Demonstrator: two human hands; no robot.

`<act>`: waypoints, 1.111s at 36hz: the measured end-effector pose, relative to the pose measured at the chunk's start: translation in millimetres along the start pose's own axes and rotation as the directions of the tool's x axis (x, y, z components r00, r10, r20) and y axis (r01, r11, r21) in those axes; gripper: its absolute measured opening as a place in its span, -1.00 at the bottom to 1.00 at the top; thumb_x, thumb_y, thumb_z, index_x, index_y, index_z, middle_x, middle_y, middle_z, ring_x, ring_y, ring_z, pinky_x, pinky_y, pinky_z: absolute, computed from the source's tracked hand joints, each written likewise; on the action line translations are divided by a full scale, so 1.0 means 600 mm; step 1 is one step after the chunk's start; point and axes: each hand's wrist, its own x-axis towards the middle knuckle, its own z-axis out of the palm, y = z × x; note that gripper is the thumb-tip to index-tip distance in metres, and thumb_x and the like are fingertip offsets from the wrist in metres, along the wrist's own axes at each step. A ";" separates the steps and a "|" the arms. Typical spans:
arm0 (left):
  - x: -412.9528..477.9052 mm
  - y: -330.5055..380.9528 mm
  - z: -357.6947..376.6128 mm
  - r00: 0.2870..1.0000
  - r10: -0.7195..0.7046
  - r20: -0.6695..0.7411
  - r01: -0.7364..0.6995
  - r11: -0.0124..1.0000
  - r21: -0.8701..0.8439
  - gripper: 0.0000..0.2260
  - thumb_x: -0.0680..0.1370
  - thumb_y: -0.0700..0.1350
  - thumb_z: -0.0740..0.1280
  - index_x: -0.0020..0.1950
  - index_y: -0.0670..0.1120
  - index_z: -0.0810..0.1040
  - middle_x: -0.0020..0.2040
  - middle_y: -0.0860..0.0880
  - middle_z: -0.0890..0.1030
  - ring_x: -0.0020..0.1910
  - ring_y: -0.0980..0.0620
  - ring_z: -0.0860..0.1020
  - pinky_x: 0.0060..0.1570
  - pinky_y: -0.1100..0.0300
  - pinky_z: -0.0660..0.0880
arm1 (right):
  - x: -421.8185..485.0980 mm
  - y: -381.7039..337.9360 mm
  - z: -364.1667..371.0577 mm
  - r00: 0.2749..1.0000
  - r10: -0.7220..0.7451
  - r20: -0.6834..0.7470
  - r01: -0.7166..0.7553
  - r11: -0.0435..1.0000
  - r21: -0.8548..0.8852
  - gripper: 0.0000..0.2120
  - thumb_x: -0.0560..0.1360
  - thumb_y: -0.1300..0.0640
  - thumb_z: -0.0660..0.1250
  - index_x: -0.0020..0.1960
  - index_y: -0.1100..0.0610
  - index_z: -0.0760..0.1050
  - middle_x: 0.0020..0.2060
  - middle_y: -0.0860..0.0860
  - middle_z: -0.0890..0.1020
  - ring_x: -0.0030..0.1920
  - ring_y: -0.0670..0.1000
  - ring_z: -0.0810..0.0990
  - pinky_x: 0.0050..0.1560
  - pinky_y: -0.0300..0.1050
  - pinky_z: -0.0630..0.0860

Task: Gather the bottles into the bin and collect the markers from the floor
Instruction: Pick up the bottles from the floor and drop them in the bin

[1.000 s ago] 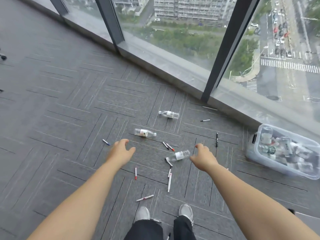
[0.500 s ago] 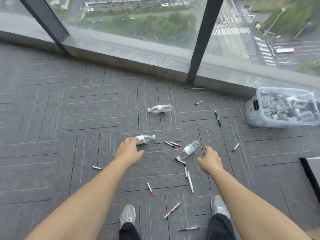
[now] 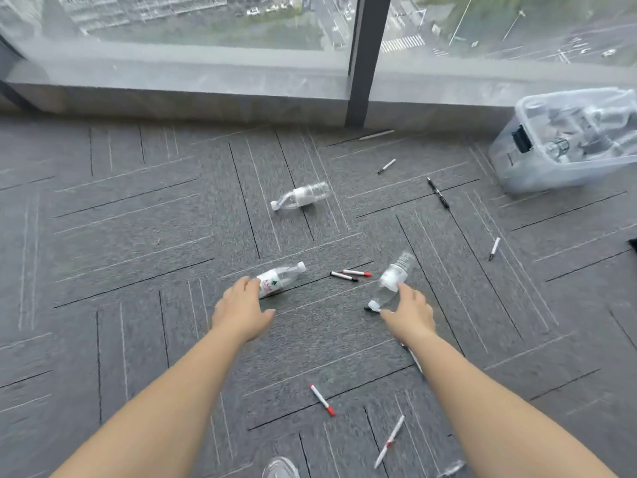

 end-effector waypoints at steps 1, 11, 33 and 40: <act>0.028 -0.003 0.025 1.000 -0.001 -0.013 0.001 1.000 0.009 -0.32 0.51 0.13 0.31 0.54 -0.03 0.12 0.55 -0.02 0.14 0.49 -0.11 0.21 0.41 -0.05 0.26 | 0.029 0.006 0.023 1.000 -0.009 -0.011 0.009 1.000 -0.004 -0.43 0.53 -0.02 0.26 0.48 -0.02 0.14 0.45 0.08 0.23 0.40 0.18 0.25 0.30 0.07 0.31; 0.324 -0.041 0.266 0.986 0.074 -0.147 -0.042 0.978 0.205 -0.19 0.45 0.21 0.36 0.56 0.01 0.03 0.57 -0.09 0.05 0.52 -0.13 0.15 0.47 -0.07 0.18 | 0.343 0.076 0.201 0.984 0.001 -0.180 -0.002 1.000 -0.005 -0.35 0.52 -0.08 0.26 0.52 -0.21 0.04 0.55 0.04 -0.11 0.47 0.18 0.12 0.33 0.11 0.28; 0.366 -0.004 0.331 0.973 0.052 -0.223 -0.051 0.999 0.010 -0.37 0.43 0.22 0.33 0.41 0.05 0.20 0.20 -0.01 0.50 0.10 -0.06 0.51 -0.04 -0.01 0.56 | 0.387 0.110 0.276 0.950 0.001 -0.313 0.039 0.992 0.122 -0.35 0.54 0.09 0.27 0.49 -0.27 0.06 0.54 -0.02 -0.13 0.19 0.15 0.34 0.10 0.01 0.36; 0.241 0.104 0.217 0.984 0.099 -0.152 -0.120 0.983 -0.137 -0.44 0.44 0.21 0.34 0.25 -0.05 0.19 -0.12 0.03 0.52 -0.23 0.04 0.57 -0.27 0.10 0.59 | 0.250 0.086 0.158 0.943 -0.122 -0.310 0.177 0.972 0.155 -0.39 0.51 0.09 0.28 0.47 -0.22 0.13 0.54 -0.03 -0.07 0.28 0.17 0.34 0.26 0.08 0.36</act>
